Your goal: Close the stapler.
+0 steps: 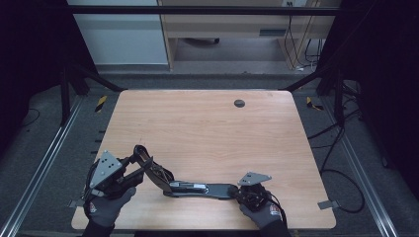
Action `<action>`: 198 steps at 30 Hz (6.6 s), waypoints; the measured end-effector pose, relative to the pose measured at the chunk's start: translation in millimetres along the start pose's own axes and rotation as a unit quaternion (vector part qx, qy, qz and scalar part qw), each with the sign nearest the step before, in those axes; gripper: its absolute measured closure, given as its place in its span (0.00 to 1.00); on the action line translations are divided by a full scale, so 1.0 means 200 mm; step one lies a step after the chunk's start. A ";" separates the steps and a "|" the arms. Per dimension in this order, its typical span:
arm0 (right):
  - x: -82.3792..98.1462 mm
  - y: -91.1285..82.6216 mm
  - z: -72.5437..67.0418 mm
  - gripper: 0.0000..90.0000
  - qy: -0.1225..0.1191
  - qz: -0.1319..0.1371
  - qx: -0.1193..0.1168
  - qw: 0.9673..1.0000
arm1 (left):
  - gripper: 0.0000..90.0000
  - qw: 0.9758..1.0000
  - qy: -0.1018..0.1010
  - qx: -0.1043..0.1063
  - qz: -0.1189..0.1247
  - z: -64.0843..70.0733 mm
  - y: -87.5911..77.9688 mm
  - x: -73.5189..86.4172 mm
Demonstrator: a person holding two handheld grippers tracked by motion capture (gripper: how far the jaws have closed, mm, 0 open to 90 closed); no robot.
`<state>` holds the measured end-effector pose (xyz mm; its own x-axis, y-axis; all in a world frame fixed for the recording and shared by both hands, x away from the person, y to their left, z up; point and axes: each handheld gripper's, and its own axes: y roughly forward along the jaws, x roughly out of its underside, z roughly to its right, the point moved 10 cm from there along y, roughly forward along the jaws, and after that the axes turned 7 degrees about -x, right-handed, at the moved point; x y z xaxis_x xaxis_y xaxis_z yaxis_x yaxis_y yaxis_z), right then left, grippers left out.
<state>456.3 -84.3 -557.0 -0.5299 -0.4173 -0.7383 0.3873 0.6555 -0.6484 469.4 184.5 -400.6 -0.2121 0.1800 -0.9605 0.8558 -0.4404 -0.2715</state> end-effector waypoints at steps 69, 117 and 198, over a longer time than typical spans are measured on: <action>0.00 0.00 0.00 1.00 -0.002 0.000 -0.001 1.000 | 0.64 0.998 0.062 0.004 -0.008 0.18 0.08 -0.06; 0.00 0.00 0.00 1.00 0.001 0.001 -0.002 1.000 | 0.61 0.995 0.101 0.020 -0.009 0.34 0.16 -0.07; 0.00 0.00 0.00 1.00 0.000 0.001 -0.002 1.000 | 0.58 0.988 0.151 0.034 -0.022 0.51 0.25 -0.04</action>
<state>456.3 -83.4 -557.3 -0.5284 -0.4164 -0.7399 0.3849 0.6593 -0.6459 466.2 71.2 -413.2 -0.0889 0.4505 -0.8883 0.8132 -0.4822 -0.3259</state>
